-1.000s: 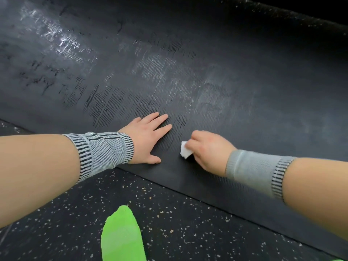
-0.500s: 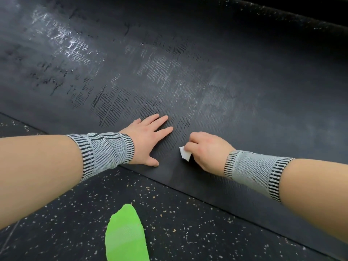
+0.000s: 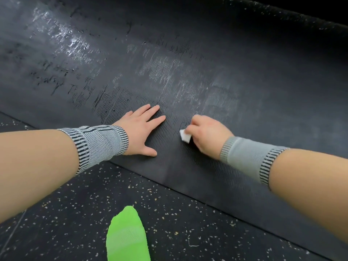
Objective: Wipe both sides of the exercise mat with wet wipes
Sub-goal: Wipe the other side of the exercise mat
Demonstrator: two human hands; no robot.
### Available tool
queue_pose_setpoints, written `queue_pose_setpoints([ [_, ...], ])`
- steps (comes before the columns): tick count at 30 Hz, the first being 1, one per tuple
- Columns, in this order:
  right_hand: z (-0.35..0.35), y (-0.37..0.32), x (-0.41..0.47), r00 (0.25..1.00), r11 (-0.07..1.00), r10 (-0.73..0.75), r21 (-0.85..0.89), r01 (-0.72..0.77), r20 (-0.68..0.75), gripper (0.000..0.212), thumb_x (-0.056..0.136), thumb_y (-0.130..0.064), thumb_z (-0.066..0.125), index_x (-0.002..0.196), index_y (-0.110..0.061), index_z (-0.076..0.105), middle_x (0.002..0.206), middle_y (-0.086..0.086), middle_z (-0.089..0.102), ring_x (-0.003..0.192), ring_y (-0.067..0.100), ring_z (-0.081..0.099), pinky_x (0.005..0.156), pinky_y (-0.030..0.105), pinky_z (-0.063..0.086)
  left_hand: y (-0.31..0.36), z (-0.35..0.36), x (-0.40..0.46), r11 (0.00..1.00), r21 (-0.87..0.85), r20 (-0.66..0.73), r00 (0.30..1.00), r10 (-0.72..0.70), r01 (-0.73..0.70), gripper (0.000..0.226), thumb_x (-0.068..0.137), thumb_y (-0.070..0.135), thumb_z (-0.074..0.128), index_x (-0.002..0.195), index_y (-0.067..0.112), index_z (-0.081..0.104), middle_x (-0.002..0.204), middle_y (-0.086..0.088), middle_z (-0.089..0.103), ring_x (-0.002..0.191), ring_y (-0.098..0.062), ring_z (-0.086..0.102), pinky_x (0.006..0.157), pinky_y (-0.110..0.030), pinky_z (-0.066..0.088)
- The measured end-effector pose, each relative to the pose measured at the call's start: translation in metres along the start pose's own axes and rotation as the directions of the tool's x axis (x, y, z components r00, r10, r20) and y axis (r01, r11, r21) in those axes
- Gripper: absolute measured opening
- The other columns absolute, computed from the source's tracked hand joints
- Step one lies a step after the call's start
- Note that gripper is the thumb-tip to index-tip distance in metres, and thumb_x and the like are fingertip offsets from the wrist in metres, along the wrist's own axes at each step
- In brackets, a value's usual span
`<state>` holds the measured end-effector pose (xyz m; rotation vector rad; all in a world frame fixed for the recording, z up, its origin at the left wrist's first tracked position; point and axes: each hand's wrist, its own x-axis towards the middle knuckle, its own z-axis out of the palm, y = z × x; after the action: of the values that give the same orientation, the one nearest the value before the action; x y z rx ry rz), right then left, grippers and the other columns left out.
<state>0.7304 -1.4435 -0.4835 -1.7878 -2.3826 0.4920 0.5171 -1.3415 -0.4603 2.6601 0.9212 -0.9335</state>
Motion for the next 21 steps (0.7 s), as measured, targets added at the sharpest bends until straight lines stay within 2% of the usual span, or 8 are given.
queue_pose_setpoints([
  [3, -0.001, 0.002, 0.002, 0.998, 0.998, 0.064, -0.017, -0.064, -0.008, 0.014, 0.078, -0.005, 0.062, 0.091, -0.005, 0.066, 0.092, 0.015, 0.054, 0.080, 0.035, 0.056, 0.064, 0.038, 0.048, -0.001, 0.000, 0.003, 1.000, -0.010, -0.028, 1.000, 0.001, -0.002, 0.096, 0.087, 0.068, 0.050, 0.156, 0.032, -0.006, 0.162, 0.001, -0.018, 0.150, -0.022, -0.012, 0.121, -0.049, 0.015],
  [6, 0.012, -0.035, -0.018, 0.993, 0.992, -0.105, 0.071, 0.101, 0.052, 0.019, 0.062, -0.007, 0.076, 0.077, -0.010, 0.065, 0.083, 0.010, 0.056, 0.068, 0.030, 0.055, 0.051, 0.032, 0.047, -0.001, -0.001, 0.006, 1.000, -0.009, -0.046, 0.999, -0.004, 0.004, 0.082, 0.095, 0.058, 0.044, 0.156, 0.033, -0.005, 0.163, 0.001, -0.018, 0.150, -0.022, -0.011, 0.121, -0.050, 0.016],
  [9, 0.025, -0.066, -0.036, 0.927, 0.945, -0.319, 0.142, 0.295, 0.196, 0.015, 0.070, -0.012, 0.074, 0.081, -0.012, 0.064, 0.087, 0.007, 0.055, 0.074, 0.025, 0.054, 0.051, 0.029, 0.045, 0.000, 0.000, 0.009, 1.000, -0.015, -0.048, 0.999, -0.011, 0.010, 0.077, 0.097, 0.053, 0.042, 0.156, 0.033, -0.005, 0.163, 0.002, -0.018, 0.150, -0.022, -0.011, 0.121, -0.051, 0.016],
  [12, 0.023, -0.059, -0.029, 0.899, 0.928, -0.368, 0.155, 0.339, 0.239, 0.015, 0.068, -0.011, 0.074, 0.080, -0.012, 0.066, 0.087, 0.007, 0.057, 0.074, 0.026, 0.055, 0.049, 0.031, 0.047, 0.000, 0.002, 0.010, 1.000, -0.011, -0.045, 0.999, -0.009, 0.009, 0.078, 0.097, 0.053, 0.041, 0.156, 0.033, -0.006, 0.163, 0.002, -0.018, 0.150, -0.022, -0.011, 0.121, -0.050, 0.015],
  [14, 0.019, -0.038, -0.012, 0.934, 0.957, -0.290, 0.089, 0.277, 0.209, 0.017, 0.065, -0.010, 0.075, 0.081, -0.014, 0.068, 0.087, 0.008, 0.057, 0.073, 0.028, 0.056, 0.051, 0.032, 0.048, -0.001, 0.002, 0.010, 1.000, -0.008, -0.048, 0.999, -0.008, 0.007, 0.078, 0.097, 0.054, 0.041, 0.156, 0.032, -0.007, 0.163, 0.001, -0.018, 0.150, -0.022, -0.011, 0.121, -0.050, 0.016],
  [17, 0.003, 0.000, 0.018, 0.993, 0.995, -0.088, -0.028, 0.091, 0.074, 0.017, 0.078, -0.007, 0.063, 0.095, -0.010, 0.067, 0.098, 0.012, 0.055, 0.085, 0.034, 0.055, 0.065, 0.040, 0.048, -0.001, 0.002, 0.010, 1.000, -0.011, -0.054, 0.999, -0.005, 0.005, 0.078, 0.097, 0.054, 0.041, 0.156, 0.033, -0.006, 0.163, 0.001, -0.017, 0.150, -0.022, -0.010, 0.120, -0.050, 0.017],
  [19, -0.007, 0.018, 0.030, 0.996, 0.995, 0.088, -0.051, -0.087, 0.014, 0.023, 0.088, -0.011, 0.053, 0.108, -0.012, 0.063, 0.106, 0.011, 0.052, 0.095, 0.032, 0.051, 0.075, 0.042, 0.047, -0.001, 0.001, 0.010, 1.000, -0.023, -0.058, 0.998, -0.008, 0.007, 0.075, 0.098, 0.051, 0.040, 0.156, 0.033, -0.005, 0.163, 0.002, -0.015, 0.150, -0.022, -0.010, 0.120, -0.050, 0.017],
  [21, -0.009, 0.016, 0.032, 0.987, 0.985, 0.157, -0.077, -0.155, 0.020, 0.023, 0.088, -0.013, 0.053, 0.109, -0.012, 0.062, 0.107, 0.009, 0.051, 0.097, 0.030, 0.050, 0.076, 0.039, 0.047, -0.002, 0.001, 0.011, 0.999, -0.050, -0.076, 0.997, -0.010, 0.006, 0.070, 0.100, 0.045, 0.039, 0.156, 0.034, -0.001, 0.164, 0.002, -0.012, 0.150, -0.022, -0.008, 0.120, -0.049, 0.018],
])
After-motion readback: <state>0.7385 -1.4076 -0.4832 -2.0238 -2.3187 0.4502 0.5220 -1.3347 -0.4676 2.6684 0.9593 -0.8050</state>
